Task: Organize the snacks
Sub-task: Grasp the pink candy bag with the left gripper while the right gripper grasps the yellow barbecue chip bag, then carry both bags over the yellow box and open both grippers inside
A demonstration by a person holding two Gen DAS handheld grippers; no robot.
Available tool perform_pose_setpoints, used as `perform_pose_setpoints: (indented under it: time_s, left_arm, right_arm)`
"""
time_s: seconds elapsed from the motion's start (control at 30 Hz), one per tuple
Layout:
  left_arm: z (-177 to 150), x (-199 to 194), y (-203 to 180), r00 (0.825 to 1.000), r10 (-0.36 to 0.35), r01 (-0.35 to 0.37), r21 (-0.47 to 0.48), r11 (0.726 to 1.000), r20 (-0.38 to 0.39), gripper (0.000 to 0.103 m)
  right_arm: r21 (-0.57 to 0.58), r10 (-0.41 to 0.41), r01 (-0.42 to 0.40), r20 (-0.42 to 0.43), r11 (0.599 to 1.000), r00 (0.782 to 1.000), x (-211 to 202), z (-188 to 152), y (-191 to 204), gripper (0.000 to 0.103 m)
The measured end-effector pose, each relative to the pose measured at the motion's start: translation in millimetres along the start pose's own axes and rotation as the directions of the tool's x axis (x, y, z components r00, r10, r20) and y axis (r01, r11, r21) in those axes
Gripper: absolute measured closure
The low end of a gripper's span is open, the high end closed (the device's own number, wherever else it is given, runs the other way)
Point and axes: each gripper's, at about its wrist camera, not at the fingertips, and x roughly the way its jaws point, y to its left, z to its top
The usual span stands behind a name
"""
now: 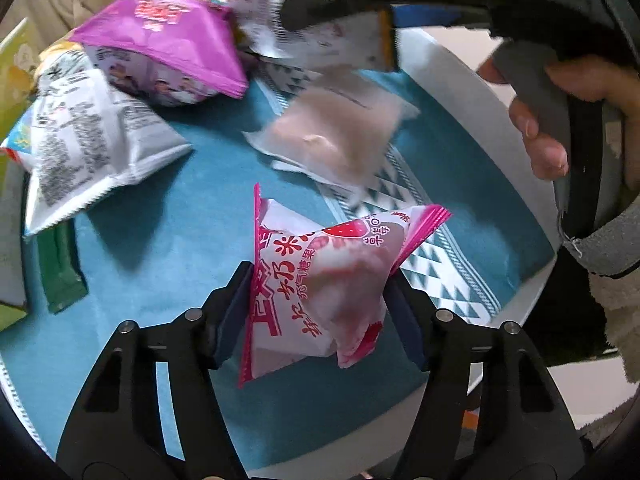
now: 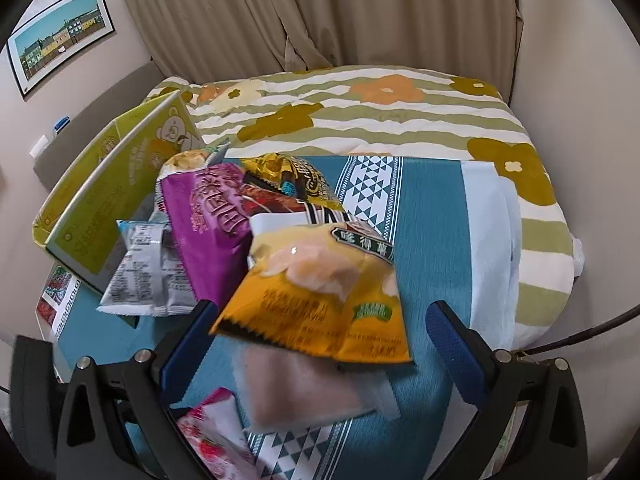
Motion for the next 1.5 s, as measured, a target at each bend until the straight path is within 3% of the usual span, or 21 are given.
perform_pose_setpoints:
  time_s: [0.37,0.53,0.8,1.27,1.5]
  left_arm:
    - [9.1,-1.6,26.5,1.0,0.022,-0.022,-0.062,0.998,0.0,0.042]
    - [3.5,-10.5,20.1,1.0,0.029,-0.029,-0.063,0.998,-0.002,0.042]
    - [0.2,-16.8,23.8,0.999,0.033,-0.033,-0.064,0.997,0.011,0.049]
    - [-4.6,-56.0,26.1,0.999,0.019,-0.015,-0.082,0.996,0.045,0.055]
    - [-2.6,-112.2,22.4,0.992,0.035,-0.024,-0.087,0.996,0.119,0.055]
  right_arm:
    - [0.018,0.013,-0.012,-0.013,1.0,1.0,22.4,4.7,-4.5,0.001]
    - [0.016,-0.003,0.004,-0.049,1.0,0.999,32.1,4.1,-2.8,0.025]
    - [0.015,-0.019,0.02,-0.027,1.0,0.999,26.2,-0.4,1.6,0.038]
    - [0.035,-0.047,0.046,0.05,0.998,0.998,-22.1,-8.7,5.0,0.04]
    - [0.028,-0.044,0.041,0.088,0.999,0.995,-55.8,-3.9,18.6,0.04]
